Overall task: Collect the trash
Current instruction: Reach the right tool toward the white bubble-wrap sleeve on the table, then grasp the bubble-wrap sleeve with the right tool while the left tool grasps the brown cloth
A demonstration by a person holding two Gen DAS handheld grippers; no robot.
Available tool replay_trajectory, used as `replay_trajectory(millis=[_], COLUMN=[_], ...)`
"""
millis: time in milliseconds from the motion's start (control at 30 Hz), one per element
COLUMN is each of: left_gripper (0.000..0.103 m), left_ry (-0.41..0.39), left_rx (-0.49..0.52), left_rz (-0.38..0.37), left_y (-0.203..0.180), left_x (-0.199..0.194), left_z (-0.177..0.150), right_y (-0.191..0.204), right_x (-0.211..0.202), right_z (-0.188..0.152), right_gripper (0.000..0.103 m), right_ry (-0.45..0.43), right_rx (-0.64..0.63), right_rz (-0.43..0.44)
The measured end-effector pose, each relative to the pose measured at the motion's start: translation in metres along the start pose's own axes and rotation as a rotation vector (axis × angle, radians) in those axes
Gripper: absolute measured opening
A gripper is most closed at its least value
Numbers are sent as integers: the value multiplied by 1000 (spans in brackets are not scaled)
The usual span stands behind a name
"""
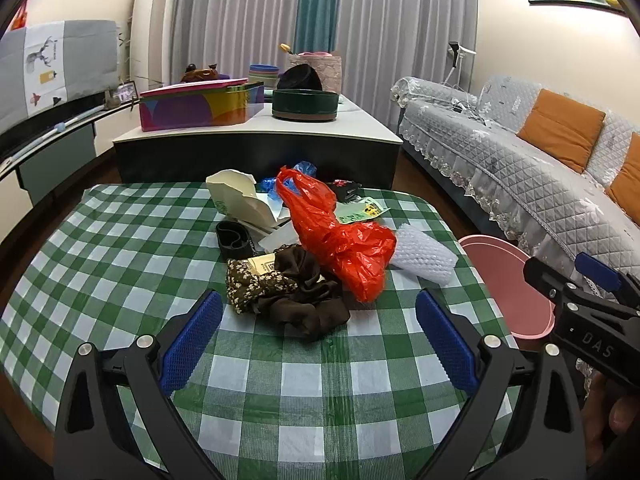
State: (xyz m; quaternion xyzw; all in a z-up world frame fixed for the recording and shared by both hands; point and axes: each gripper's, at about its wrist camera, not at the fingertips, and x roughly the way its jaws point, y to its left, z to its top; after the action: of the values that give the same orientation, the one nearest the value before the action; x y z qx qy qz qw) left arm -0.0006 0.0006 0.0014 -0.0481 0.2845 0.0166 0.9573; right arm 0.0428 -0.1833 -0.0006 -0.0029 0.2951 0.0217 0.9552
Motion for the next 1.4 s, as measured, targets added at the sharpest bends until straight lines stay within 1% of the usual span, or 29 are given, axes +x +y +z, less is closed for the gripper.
replay_trajectory(millis=[167,300,333,400,467,533,633,767,900,967,1033,1067,1133,1167,1200,1233,1300,1400], left_gripper=[90,82,80,78,78,78,78,77,74,70,64,62,53,50,42,36,29,26], left_ry=[2,-4,-2,7,15,40,58,92,127,138,154,164,176,184,186,186,179,160], left_rx=[-14,-39,-34,-30,-28,-63,-62,-81,-79,-79,-86,-87,-100,-103,-101,-97,-86,-82], left_rz=[35,50,60,78,99,88,100,105,109,115,118,119,106,95,86,84,86,82], left_y=[10,20,21,25,28,32,34,38,37,37,39,39,42,42,42,41,40,39], left_x=[7,17,19,24,29,39,50,65,80,84,89,91,94,95,95,95,92,85], left_z=[2,2,2,4,5,5,7,10,8,7,7,6,5,4,4,4,5,7], right_y=[3,4,3,3,5,5,6,9,14,15,15,16,17,18,18,18,19,22], right_x=[12,31,36,47,60,71,92,112,122,127,131,132,133,134,134,133,131,121], right_z=[-1,2,3,5,6,7,8,9,9,9,8,7,6,5,4,4,4,7], right_gripper=[74,65,63,61,61,61,61,61,61,58,50,47,29,26,18,15,11,9], right_ry=[19,40,48,66,85,97,140,171,185,197,209,215,225,233,238,241,241,215], right_rx=[14,34,45,63,67,66,79,79,61,60,55,50,40,33,29,26,26,10], right_rz=[16,28,32,42,57,69,88,100,113,124,131,135,141,148,153,159,178,188])
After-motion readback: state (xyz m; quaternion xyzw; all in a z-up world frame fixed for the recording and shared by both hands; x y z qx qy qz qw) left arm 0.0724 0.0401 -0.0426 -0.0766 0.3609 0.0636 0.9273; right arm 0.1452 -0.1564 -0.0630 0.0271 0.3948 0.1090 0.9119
